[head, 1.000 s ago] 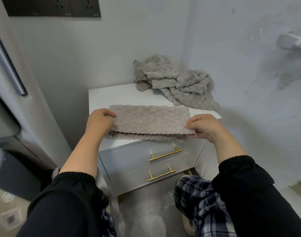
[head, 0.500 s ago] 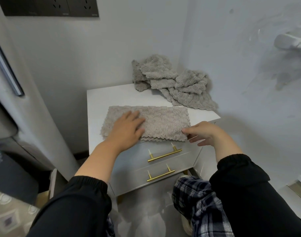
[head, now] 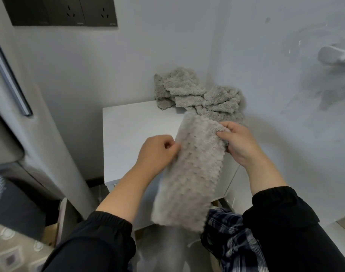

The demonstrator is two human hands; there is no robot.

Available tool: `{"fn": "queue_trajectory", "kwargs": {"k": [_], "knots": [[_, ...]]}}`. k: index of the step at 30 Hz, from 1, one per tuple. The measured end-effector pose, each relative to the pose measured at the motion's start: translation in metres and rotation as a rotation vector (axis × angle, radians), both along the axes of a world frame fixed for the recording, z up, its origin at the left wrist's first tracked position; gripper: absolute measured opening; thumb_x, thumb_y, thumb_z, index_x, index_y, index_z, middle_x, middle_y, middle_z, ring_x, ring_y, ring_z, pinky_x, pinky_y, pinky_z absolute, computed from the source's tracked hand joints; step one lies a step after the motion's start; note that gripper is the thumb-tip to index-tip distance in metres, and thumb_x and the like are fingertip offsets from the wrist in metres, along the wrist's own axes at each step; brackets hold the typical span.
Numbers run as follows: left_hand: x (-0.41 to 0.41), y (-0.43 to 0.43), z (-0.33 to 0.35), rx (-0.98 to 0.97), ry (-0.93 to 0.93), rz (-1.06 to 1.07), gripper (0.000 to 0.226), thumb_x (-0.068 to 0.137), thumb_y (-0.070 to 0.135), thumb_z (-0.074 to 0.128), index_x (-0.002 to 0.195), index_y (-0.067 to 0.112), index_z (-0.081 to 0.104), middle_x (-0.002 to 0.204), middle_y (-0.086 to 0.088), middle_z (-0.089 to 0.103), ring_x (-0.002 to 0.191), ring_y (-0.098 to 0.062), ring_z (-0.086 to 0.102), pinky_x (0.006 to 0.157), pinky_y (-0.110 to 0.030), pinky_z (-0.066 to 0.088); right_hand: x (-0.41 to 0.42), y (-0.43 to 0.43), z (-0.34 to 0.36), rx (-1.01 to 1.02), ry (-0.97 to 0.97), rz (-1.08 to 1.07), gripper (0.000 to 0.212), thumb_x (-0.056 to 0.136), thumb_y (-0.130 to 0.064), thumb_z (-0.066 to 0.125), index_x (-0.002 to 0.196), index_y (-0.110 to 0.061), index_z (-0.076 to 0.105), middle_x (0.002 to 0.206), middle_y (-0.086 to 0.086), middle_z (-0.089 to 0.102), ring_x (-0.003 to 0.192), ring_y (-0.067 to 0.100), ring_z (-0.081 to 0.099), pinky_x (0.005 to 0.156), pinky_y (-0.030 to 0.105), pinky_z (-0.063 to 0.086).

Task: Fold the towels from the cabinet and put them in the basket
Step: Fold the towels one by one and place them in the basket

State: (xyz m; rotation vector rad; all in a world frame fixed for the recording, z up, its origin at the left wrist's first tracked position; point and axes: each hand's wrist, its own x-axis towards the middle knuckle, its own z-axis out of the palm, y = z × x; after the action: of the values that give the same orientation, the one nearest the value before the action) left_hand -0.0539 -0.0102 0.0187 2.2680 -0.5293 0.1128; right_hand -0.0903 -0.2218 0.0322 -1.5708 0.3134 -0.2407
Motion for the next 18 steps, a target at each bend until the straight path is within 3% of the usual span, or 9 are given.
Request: {"fn": "queue_trajectory", "kwargs": {"k": [2, 4, 5, 7, 10, 13, 15, 16, 18], "knots": [[0.007, 0.005, 0.005, -0.23, 0.03, 0.056, 0.016, 0.08, 0.032, 0.073, 0.089, 0.024, 0.062, 0.089, 0.008, 0.064, 0.081, -0.01, 0.056, 0.073, -0.021, 0.043, -0.005, 0.003, 0.005, -0.054, -0.045, 0.12, 0.029, 0.089, 0.011, 0.05, 0.087, -0.014, 0.064, 0.074, 0.005, 0.065, 0.065, 0.017, 0.061, 0.065, 0.028, 0.048], [0.014, 0.011, 0.006, -0.404, 0.302, -0.096, 0.068, 0.07, 0.037, 0.081, 0.129, 0.025, 0.049, 0.123, 0.006, 0.057, 0.109, -0.007, 0.054, 0.091, -0.021, 0.043, -0.007, 0.007, 0.007, -0.109, -0.058, 0.22, 0.031, 0.088, 0.012, 0.049, 0.089, -0.015, 0.064, 0.083, 0.013, 0.061, 0.075, 0.025, 0.056, 0.073, 0.035, 0.044], [0.016, 0.014, 0.004, -0.452, 0.435, -0.19, 0.09, 0.063, 0.041, 0.085, 0.139, 0.025, 0.04, 0.135, 0.002, 0.051, 0.12, -0.009, 0.051, 0.099, -0.024, 0.041, -0.008, 0.009, 0.007, -0.132, -0.058, 0.256, 0.032, 0.089, 0.012, 0.05, 0.091, -0.016, 0.064, 0.088, 0.016, 0.059, 0.079, 0.028, 0.051, 0.075, 0.039, 0.04], [0.013, 0.018, 0.0, -0.495, 0.584, -0.385, 0.103, 0.052, 0.042, 0.088, 0.141, 0.023, 0.04, 0.141, -0.005, 0.048, 0.128, -0.017, 0.048, 0.107, -0.031, 0.038, -0.007, 0.012, 0.007, -0.173, -0.066, 0.295, 0.032, 0.088, 0.011, 0.051, 0.094, -0.018, 0.064, 0.096, 0.016, 0.057, 0.083, 0.03, 0.047, 0.078, 0.041, 0.037], [0.008, 0.012, -0.002, -0.567, 0.614, -0.45, 0.066, 0.062, 0.016, 0.081, 0.123, 0.011, 0.058, 0.124, -0.008, 0.064, 0.117, -0.022, 0.059, 0.103, -0.039, 0.045, -0.01, 0.016, 0.011, -0.208, -0.107, 0.316, 0.035, 0.087, 0.01, 0.056, 0.093, -0.024, 0.064, 0.101, 0.006, 0.062, 0.085, 0.027, 0.053, 0.082, 0.044, 0.043], [0.008, 0.008, -0.003, -0.638, 0.565, -0.265, 0.027, 0.069, 0.011, 0.072, 0.096, 0.009, 0.069, 0.095, -0.008, 0.072, 0.094, -0.025, 0.065, 0.092, -0.043, 0.048, -0.012, 0.02, 0.014, -0.34, -0.142, 0.307, 0.042, 0.086, 0.01, 0.059, 0.095, -0.03, 0.064, 0.109, -0.011, 0.062, 0.104, 0.001, 0.056, 0.092, 0.03, 0.045], [0.008, 0.008, -0.002, -0.694, 0.55, -0.209, 0.008, 0.085, 0.011, 0.066, 0.092, 0.007, 0.068, 0.089, -0.009, 0.071, 0.086, -0.025, 0.066, 0.085, -0.038, 0.049, -0.013, 0.024, 0.016, -0.351, -0.176, 0.283, 0.05, 0.085, 0.017, 0.053, 0.104, -0.028, 0.062, 0.112, -0.012, 0.062, 0.114, -0.002, 0.052, 0.083, 0.017, 0.044], [0.008, 0.008, -0.001, -0.718, 0.535, -0.194, 0.01, 0.092, 0.011, 0.058, 0.092, 0.008, 0.068, 0.088, -0.008, 0.072, 0.083, -0.022, 0.068, 0.082, -0.034, 0.052, -0.013, 0.025, 0.016, -0.339, -0.195, 0.266, 0.054, 0.084, 0.021, 0.049, 0.11, -0.025, 0.06, 0.112, -0.01, 0.063, 0.112, -0.001, 0.053, 0.075, 0.012, 0.043], [0.006, 0.006, 0.002, -0.748, 0.504, -0.148, 0.018, 0.097, 0.013, 0.05, 0.09, 0.01, 0.066, 0.082, -0.003, 0.073, 0.077, -0.016, 0.069, 0.072, -0.026, 0.055, -0.013, 0.028, 0.016, -0.327, -0.23, 0.224, 0.057, 0.084, 0.024, 0.045, 0.117, -0.021, 0.056, 0.114, -0.005, 0.064, 0.091, -0.007, 0.058, 0.062, 0.009, 0.041]]}}
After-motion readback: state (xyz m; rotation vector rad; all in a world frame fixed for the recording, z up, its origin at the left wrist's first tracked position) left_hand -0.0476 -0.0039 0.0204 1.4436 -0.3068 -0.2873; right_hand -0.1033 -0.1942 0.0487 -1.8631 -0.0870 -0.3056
